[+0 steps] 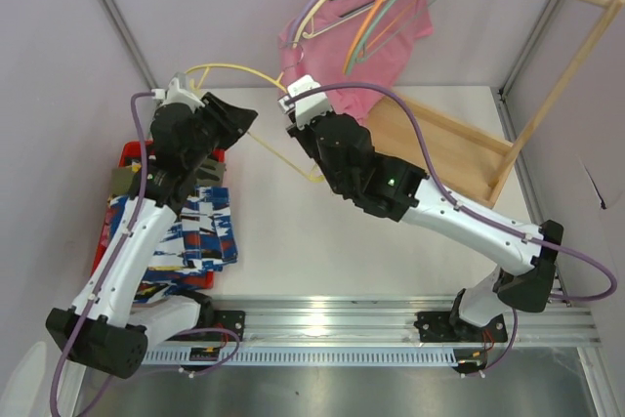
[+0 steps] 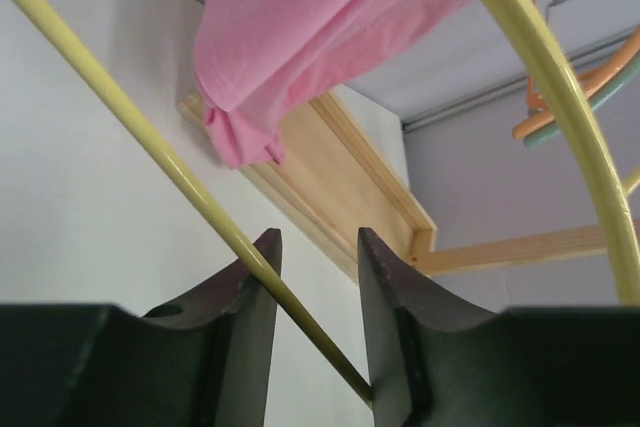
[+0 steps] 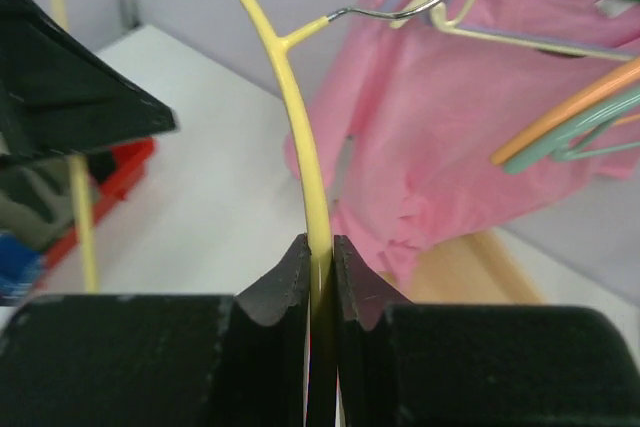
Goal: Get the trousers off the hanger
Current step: Pass the hanger from the right arm to the left
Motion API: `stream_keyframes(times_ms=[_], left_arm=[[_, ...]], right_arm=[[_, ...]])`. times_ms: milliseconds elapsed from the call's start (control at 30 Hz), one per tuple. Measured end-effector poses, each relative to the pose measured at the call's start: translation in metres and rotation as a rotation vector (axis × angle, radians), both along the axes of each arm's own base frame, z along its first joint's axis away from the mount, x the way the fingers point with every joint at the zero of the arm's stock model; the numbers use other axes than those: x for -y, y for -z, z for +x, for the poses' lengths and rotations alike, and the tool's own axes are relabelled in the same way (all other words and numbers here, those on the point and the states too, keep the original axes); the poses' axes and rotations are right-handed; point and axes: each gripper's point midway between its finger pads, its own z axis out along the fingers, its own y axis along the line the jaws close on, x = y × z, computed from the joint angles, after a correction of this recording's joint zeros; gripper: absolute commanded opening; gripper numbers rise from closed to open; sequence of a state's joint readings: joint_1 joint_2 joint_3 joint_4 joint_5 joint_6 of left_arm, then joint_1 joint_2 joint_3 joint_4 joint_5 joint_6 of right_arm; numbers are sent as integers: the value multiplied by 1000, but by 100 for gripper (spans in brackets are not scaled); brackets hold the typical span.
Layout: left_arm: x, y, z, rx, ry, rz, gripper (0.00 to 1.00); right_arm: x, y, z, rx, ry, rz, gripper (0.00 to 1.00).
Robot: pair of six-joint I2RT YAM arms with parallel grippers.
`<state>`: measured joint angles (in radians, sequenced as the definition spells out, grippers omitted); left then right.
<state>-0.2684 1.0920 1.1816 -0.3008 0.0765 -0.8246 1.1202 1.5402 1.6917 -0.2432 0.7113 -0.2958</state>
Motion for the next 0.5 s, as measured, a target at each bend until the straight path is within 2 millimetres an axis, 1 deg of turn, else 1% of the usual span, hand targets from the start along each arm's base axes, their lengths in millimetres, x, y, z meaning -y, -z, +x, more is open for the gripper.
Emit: stream_keyframes(times_ms=[133, 167, 233, 267, 333, 433, 500], left_arm=[[12, 14, 5, -23, 20, -70, 29], [16, 16, 6, -25, 32, -79, 25], [22, 21, 5, -29, 45, -92, 20], [25, 23, 5, -28, 51, -96, 14], [27, 26, 3, -18, 53, -114, 10], [25, 27, 0, 13, 44, -129, 8], [21, 26, -2, 42, 31, -135, 8]], right_arm=[[-6, -8, -16, -76, -92, 138, 0], [-7, -10, -20, -101, -120, 178, 0], [-12, -13, -30, -148, -178, 240, 0], [-14, -14, -35, -167, -200, 262, 0], [-18, -14, -42, -202, -236, 295, 0], [-23, -10, -48, -260, -279, 330, 1], [-24, -7, -48, -306, -304, 357, 1]])
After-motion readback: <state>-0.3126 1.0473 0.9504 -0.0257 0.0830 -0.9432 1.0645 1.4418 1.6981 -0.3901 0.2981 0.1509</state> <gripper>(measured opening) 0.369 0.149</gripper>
